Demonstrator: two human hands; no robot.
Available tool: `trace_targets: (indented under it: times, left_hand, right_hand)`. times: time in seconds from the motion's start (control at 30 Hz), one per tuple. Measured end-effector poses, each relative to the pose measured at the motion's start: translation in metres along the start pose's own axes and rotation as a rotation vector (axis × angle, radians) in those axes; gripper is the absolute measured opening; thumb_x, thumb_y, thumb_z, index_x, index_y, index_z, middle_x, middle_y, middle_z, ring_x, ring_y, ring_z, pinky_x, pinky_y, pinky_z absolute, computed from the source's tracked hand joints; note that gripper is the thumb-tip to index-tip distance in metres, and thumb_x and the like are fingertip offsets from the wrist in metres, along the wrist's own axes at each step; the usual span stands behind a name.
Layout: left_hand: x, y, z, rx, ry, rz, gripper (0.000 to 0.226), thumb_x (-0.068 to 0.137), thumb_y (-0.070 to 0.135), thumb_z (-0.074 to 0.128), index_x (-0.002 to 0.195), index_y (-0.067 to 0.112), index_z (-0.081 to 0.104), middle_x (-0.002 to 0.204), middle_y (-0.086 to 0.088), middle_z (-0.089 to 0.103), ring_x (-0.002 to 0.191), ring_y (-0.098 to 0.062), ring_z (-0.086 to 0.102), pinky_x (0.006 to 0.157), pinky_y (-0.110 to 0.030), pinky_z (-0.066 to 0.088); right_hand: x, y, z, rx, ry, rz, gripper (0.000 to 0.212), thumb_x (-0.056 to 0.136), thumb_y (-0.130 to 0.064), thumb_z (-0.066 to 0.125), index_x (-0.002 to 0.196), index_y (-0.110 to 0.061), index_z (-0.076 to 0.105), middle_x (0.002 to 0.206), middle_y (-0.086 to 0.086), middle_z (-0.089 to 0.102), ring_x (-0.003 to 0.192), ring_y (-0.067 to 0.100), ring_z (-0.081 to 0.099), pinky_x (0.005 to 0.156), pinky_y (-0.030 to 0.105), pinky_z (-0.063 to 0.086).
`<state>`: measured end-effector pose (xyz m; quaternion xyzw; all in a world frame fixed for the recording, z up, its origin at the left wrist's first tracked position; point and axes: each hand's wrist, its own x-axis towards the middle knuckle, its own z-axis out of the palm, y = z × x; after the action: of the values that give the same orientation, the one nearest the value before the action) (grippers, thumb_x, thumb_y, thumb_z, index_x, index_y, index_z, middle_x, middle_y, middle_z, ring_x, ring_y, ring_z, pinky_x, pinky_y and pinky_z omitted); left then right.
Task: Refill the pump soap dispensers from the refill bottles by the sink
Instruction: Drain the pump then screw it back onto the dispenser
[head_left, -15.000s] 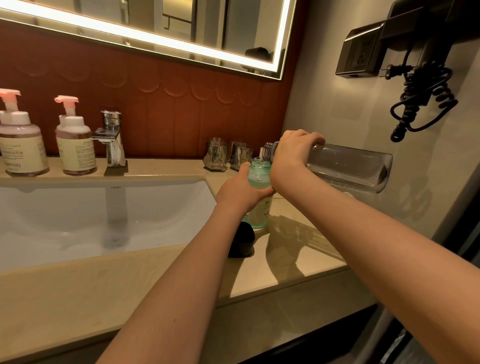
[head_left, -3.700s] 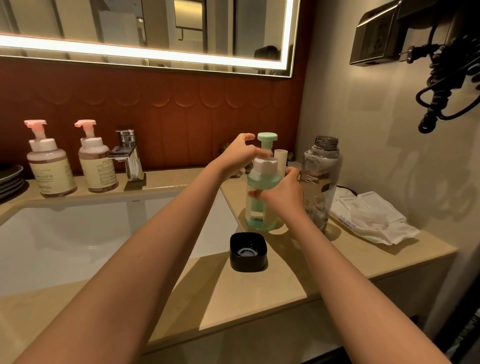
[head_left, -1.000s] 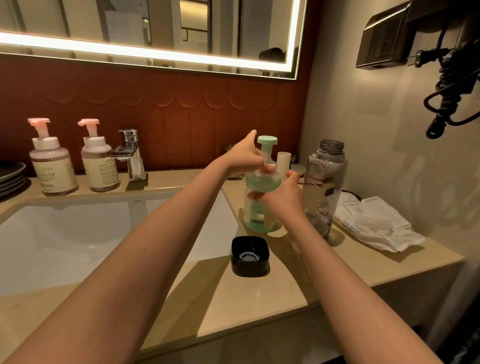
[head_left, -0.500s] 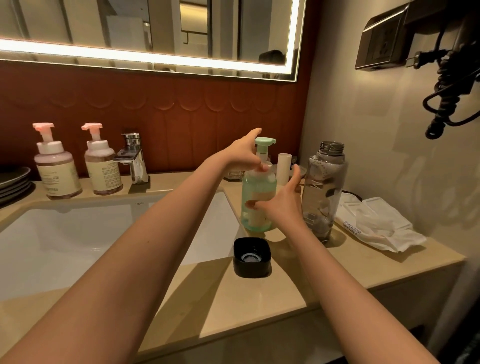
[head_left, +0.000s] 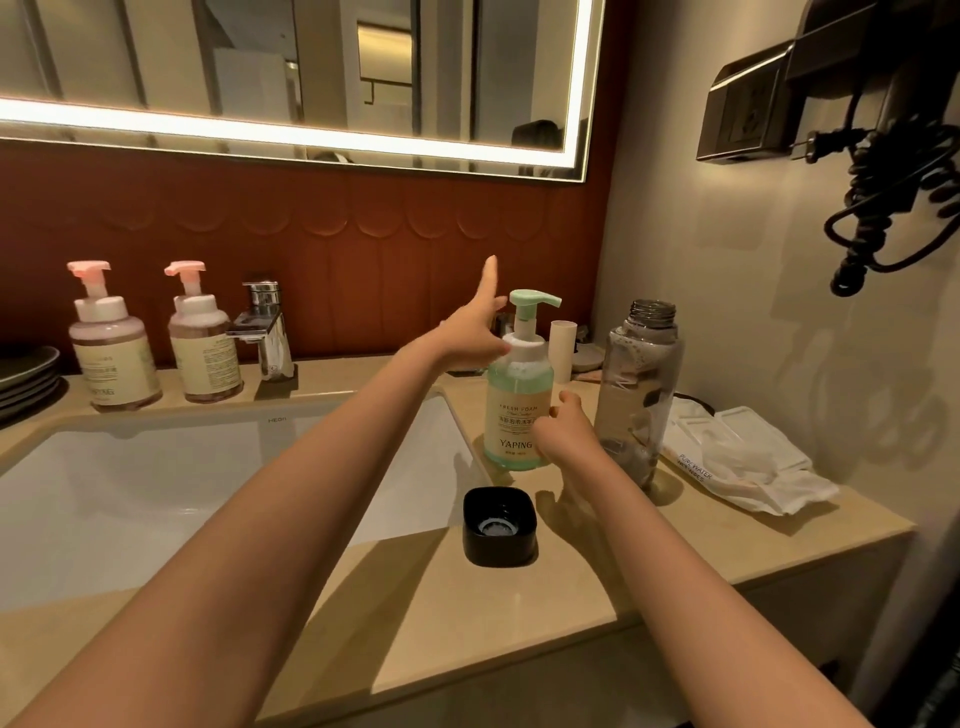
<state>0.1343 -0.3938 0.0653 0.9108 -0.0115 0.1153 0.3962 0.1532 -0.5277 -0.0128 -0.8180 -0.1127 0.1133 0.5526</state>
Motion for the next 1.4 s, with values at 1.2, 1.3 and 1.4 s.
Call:
trace_targets:
  times: [1.2, 1.3, 1.4]
  left_hand:
    - [-0.021, -0.124, -0.077, -0.413, 0.385, -0.437, 0.047, 0.072, -0.014, 0.042, 0.114, 0.002, 0.055, 0.125, -0.011, 0.056, 0.121, -0.029, 0.046, 0.096, -0.039, 0.044]
    - [-0.012, -0.145, -0.094, -0.401, 0.394, -0.464, 0.034, 0.07, -0.014, 0.039, 0.096, 0.0, 0.057, 0.108, -0.01, 0.059, 0.114, -0.029, 0.049, 0.083, -0.033, 0.045]
    - [0.001, -0.166, -0.101, -0.378, 0.403, -0.467, 0.031, 0.071, -0.011, 0.04, 0.091, 0.002, 0.058, 0.092, -0.006, 0.059, 0.105, -0.029, 0.052, 0.072, -0.029, 0.04]
  right_hand:
    - [0.073, -0.111, 0.135, -0.018, -0.185, -0.157, 0.024, 0.087, 0.008, 0.037, 0.099, -0.002, 0.056, 0.094, 0.011, 0.052, 0.072, 0.018, 0.045, 0.06, 0.027, 0.038]
    - [0.092, -0.112, 0.162, -0.003, -0.191, -0.091, 0.019, 0.086, 0.01, 0.039, 0.078, -0.005, 0.047, 0.093, 0.01, 0.052, 0.097, 0.024, 0.047, 0.071, 0.029, 0.041]
    - [0.12, -0.108, 0.19, 0.047, -0.173, -0.014, 0.023, 0.084, 0.008, 0.044, 0.099, -0.006, 0.054, 0.105, 0.01, 0.058, 0.104, 0.025, 0.051, 0.081, 0.032, 0.045]
